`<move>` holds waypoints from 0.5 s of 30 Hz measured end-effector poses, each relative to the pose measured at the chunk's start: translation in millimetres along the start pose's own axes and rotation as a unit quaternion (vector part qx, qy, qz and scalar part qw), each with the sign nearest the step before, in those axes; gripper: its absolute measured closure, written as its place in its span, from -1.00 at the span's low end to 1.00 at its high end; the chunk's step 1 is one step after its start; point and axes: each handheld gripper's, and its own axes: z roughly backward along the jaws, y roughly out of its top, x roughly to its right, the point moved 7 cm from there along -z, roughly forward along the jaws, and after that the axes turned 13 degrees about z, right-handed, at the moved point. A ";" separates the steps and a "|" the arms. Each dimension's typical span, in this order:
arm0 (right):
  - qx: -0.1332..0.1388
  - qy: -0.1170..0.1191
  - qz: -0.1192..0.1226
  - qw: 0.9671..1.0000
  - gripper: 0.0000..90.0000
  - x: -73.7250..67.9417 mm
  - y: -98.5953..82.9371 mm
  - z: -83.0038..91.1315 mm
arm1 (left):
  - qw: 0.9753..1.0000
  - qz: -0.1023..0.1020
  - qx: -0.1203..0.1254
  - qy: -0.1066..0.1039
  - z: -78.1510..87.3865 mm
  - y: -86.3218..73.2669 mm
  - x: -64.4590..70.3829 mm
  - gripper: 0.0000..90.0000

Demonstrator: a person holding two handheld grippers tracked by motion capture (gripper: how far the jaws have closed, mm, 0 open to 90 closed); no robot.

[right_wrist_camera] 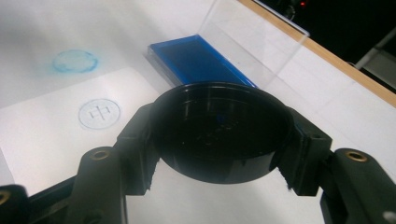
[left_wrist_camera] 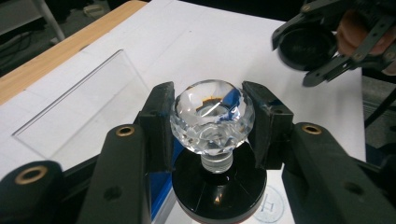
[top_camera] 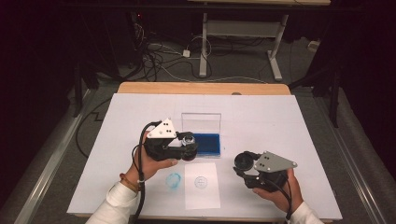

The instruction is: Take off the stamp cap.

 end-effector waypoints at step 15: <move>-0.004 -0.014 -0.017 1.000 -0.14 0.1 -26.3 26.0 | 0.999 0.013 0.020 0.030 12.0 0.2 -16.1 0.22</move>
